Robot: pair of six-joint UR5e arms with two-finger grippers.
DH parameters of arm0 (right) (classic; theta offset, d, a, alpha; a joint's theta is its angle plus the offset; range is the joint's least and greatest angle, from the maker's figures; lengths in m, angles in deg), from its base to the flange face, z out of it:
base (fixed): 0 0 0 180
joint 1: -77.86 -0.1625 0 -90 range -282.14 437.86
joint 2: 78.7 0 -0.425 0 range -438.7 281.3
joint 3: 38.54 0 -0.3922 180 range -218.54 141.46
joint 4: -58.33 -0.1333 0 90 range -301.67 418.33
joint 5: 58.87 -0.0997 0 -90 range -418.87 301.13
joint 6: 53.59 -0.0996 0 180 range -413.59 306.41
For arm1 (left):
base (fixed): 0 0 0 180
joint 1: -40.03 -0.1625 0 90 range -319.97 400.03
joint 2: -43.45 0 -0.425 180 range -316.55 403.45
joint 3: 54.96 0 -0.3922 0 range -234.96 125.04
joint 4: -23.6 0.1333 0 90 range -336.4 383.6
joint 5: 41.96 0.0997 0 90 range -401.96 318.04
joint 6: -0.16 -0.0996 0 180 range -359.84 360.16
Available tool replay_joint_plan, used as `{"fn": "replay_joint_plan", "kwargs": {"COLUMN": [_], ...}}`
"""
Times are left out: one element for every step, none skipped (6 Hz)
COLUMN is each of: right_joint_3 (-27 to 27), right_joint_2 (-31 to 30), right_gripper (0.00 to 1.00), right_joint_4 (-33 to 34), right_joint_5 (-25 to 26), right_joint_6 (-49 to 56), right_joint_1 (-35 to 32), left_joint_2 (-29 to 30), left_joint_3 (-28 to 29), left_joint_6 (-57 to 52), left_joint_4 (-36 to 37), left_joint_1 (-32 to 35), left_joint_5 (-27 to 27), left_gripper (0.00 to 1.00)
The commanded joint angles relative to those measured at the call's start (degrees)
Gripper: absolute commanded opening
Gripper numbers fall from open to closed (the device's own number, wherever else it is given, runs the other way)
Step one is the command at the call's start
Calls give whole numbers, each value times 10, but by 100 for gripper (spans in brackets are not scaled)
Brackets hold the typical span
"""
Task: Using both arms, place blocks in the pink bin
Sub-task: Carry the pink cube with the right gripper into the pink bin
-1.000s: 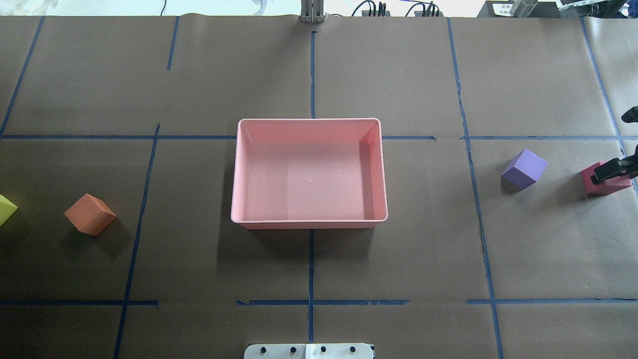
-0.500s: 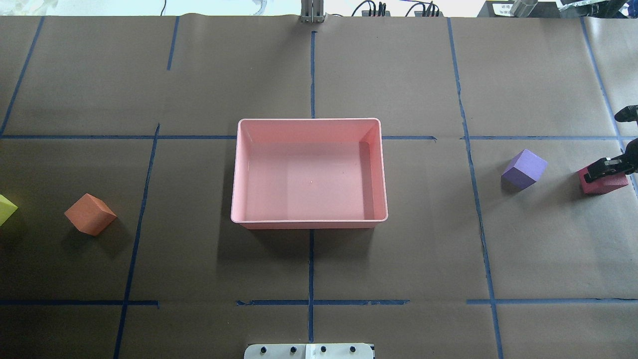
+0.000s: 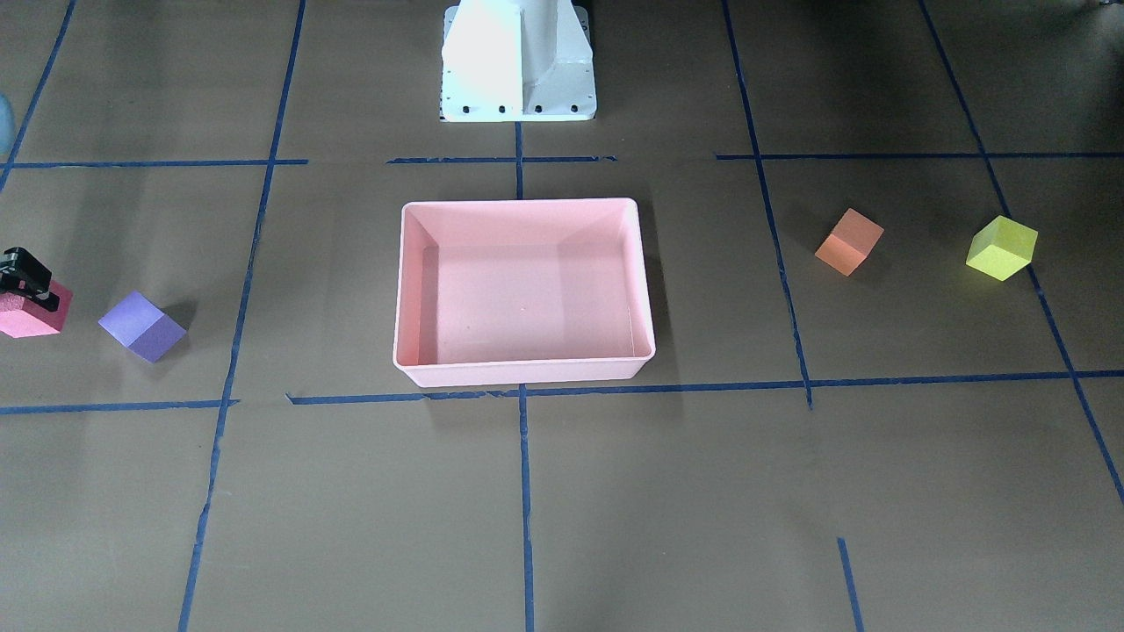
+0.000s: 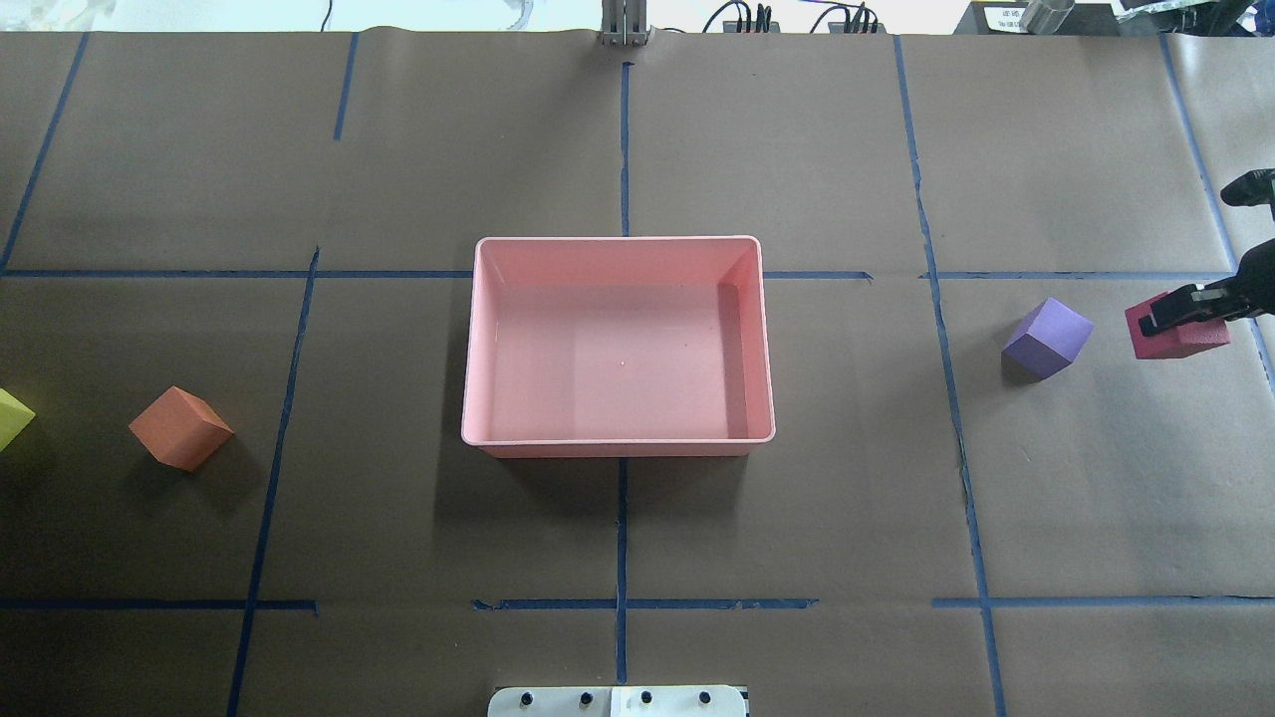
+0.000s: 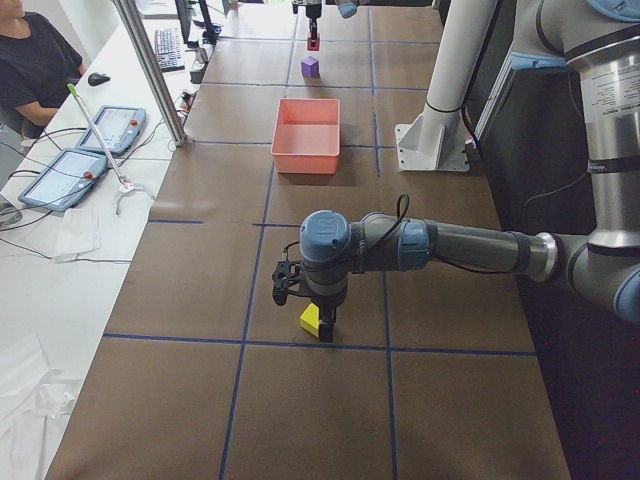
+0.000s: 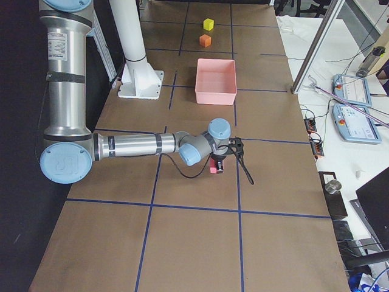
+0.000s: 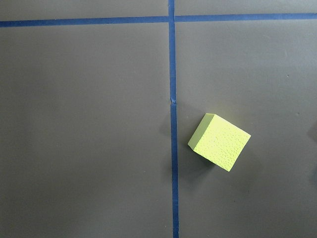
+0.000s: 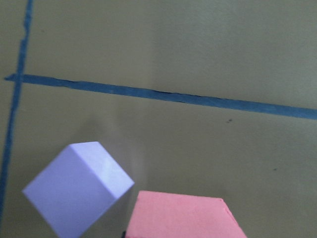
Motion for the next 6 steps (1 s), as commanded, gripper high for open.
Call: {"fn": "replay_joint_plan", "kwargs": {"right_joint_3": [90, 123, 142, 141, 126, 99], "right_joint_2": [2, 40, 70, 107, 171, 278], "right_gripper": [2, 11, 9, 5, 4, 2], "right_joint_4": [13, 51, 65, 67, 80, 161], "right_joint_5": [-18, -31, -29, -29, -15, 11], "right_joint_6": [-61, -130, -213, -268, -347, -408], "right_joint_1": [26, 46, 85, 122, 177, 209], "left_joint_2": [2, 2, 9, 26, 47, 49], "left_joint_3": [-3, -3, -3, -2, -3, 1], "left_joint_6": [2, 4, 4, 29, 82, 109], "left_joint_4": [-30, -34, -38, -38, -44, -75], "left_joint_1": [-14, -28, -45, -64, -100, -121], "left_joint_5": [-1, -1, -4, -35, -50, -50], "left_gripper": [100, 100, 100, 100, 100, 100]}}
